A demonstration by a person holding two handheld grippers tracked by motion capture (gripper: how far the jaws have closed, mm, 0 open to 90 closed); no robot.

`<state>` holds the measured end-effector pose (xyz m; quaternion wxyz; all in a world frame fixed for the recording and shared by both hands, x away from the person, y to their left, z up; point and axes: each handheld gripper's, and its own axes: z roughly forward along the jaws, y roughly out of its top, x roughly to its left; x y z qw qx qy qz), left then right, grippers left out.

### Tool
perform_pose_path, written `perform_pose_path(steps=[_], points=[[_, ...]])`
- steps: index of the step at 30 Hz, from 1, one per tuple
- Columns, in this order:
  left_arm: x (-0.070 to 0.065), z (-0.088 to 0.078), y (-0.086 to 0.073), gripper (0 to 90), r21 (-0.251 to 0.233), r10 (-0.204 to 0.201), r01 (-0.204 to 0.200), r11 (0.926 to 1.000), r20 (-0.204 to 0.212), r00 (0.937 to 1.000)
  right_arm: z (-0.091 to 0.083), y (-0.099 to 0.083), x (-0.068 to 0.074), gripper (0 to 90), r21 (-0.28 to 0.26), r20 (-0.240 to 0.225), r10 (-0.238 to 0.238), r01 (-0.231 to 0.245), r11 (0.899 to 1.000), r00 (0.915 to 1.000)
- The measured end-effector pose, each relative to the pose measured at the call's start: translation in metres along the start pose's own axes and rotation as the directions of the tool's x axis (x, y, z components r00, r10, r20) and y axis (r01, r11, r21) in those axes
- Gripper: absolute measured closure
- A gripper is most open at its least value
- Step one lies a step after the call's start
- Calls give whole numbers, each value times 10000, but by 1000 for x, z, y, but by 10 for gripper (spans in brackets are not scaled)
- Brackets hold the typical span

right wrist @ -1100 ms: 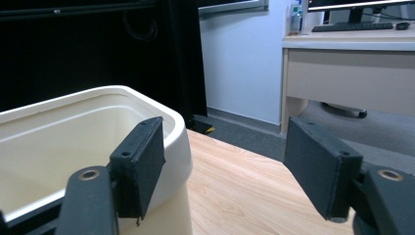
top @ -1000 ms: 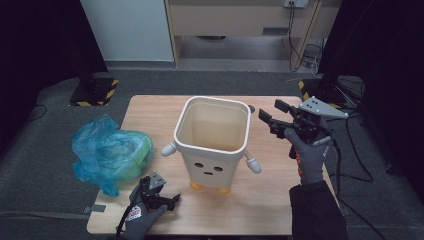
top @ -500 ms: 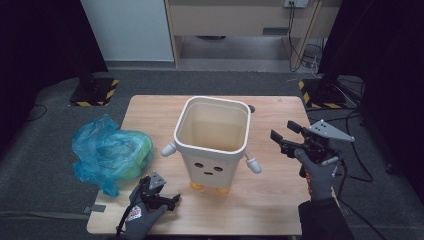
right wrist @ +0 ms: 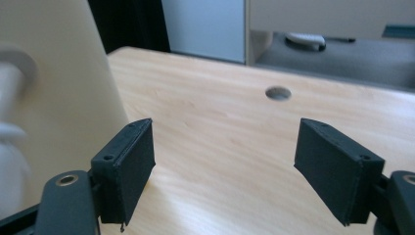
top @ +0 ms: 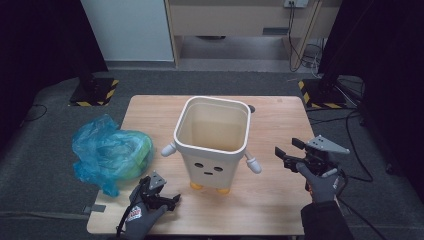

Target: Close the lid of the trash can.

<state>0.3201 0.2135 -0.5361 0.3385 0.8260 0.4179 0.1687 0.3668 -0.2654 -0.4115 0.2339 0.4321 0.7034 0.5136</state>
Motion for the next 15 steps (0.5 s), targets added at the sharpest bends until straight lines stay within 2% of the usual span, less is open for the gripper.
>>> perform_pose_path(steps=[6,10,15], points=[[0,0,0,0,3,0,0,10000,8,10000,0,-24,-8,221,461,244,302,-313,9984,9992],[0,0,0,0,6,14,-14,10000,23,10000,0,-41,-13,210,1068,642,77,-145,9942,9979],[0,0,0,0,-13,26,-26,10000,36,10000,2,-57,-17,206,1604,658,202,-305,9866,9976]])
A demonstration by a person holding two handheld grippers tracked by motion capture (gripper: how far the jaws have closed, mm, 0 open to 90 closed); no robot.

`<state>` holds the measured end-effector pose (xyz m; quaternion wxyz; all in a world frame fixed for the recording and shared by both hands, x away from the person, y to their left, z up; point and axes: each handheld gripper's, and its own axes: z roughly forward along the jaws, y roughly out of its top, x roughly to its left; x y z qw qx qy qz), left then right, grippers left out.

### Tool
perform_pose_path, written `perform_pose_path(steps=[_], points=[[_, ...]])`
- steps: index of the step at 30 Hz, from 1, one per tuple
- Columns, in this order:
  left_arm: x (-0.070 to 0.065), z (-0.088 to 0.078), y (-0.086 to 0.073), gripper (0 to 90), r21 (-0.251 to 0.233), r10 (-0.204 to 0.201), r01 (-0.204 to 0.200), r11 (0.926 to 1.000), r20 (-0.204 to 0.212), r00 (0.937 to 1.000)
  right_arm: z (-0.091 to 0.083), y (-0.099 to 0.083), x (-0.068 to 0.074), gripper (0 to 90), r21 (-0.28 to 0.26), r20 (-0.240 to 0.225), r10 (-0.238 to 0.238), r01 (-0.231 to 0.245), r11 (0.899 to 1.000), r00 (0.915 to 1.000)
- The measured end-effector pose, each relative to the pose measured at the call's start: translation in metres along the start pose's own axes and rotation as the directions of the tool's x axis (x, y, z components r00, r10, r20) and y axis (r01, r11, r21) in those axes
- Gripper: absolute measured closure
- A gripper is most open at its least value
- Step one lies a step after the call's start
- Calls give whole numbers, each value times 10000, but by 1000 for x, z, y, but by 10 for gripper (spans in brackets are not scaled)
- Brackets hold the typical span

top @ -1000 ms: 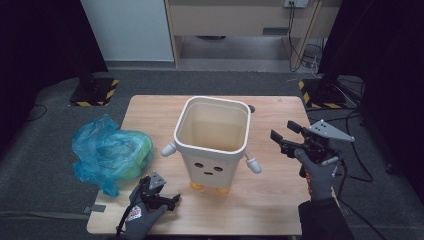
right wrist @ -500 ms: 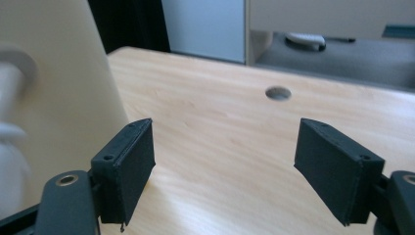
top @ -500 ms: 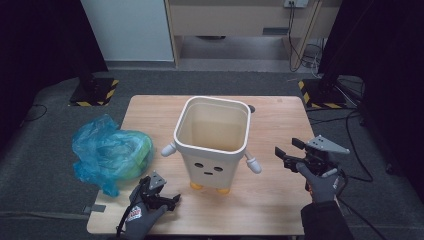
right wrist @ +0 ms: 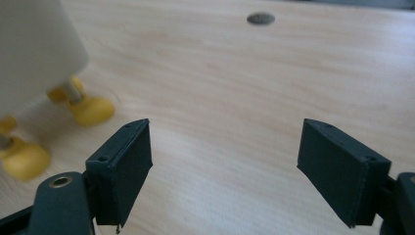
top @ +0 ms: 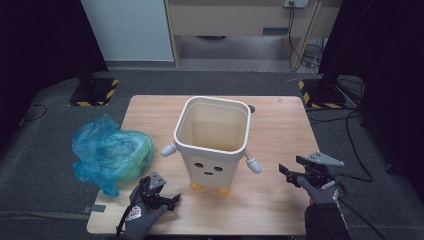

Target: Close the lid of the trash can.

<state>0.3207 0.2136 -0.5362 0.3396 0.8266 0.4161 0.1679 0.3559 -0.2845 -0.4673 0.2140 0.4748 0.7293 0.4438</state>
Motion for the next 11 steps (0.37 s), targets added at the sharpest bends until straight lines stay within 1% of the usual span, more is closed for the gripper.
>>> perform_pose_path(steps=[2,5,7,8,9,10,11], points=[[0,0,0,0,15,7,-7,10000,6,10000,2,-8,-1,205,363,171,-150,143,9992,9997],[0,0,0,0,-1,8,-8,10000,10,10000,4,-21,-4,205,1147,592,-487,417,9925,9971],[0,0,0,0,-1,21,-21,10000,22,10000,5,-29,-6,205,1709,753,-602,466,9842,9953],[1,1,1,0,-2,23,-23,10000,28,10000,5,-32,-7,206,2037,917,-725,525,9776,9931],[1,1,1,0,3,29,-29,10000,36,10000,4,-34,-8,205,2275,1193,-814,525,9724,9895],[1,1,1,0,1,35,-35,10000,42,10000,5,-36,-10,204,2492,1375,-950,584,9667,9859],[1,1,1,0,0,45,-45,10000,50,10000,5,-37,-11,198,2627,1444,-937,532,9634,9851]])
